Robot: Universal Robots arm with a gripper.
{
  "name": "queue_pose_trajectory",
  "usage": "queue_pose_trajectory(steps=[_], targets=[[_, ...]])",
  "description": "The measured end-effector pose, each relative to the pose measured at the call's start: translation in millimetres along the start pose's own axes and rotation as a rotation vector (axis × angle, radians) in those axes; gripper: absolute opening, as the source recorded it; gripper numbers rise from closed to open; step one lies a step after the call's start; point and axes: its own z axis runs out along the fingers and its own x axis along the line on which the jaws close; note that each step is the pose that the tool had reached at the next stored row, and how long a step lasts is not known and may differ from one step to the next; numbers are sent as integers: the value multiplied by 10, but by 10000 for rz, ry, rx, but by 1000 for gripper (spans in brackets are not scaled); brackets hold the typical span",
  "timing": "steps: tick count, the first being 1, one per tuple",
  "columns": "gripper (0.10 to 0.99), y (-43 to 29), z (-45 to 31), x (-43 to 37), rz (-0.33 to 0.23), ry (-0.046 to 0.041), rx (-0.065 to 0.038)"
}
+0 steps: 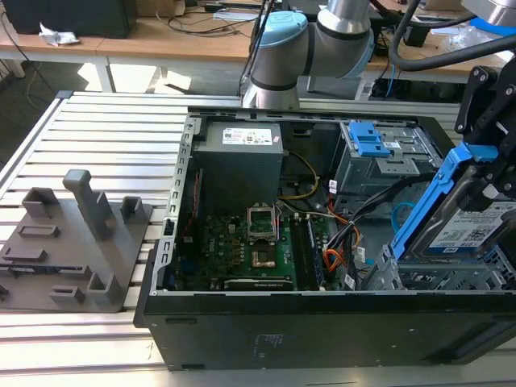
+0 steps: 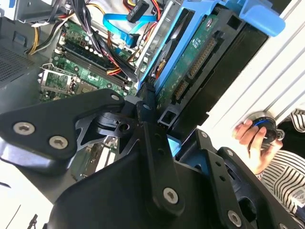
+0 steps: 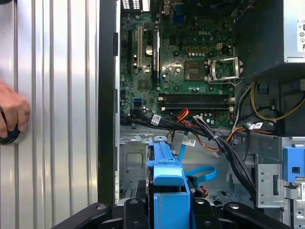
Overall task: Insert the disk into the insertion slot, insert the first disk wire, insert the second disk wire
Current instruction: 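Insert the disk into the insertion slot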
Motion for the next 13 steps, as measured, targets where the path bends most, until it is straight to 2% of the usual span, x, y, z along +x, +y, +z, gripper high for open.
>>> queue_pose_trajectory(steps=[5,13], targets=[[361,-19,65,-8,87,-5,-3],[361,-31,231,-9,140,-6,-8]])
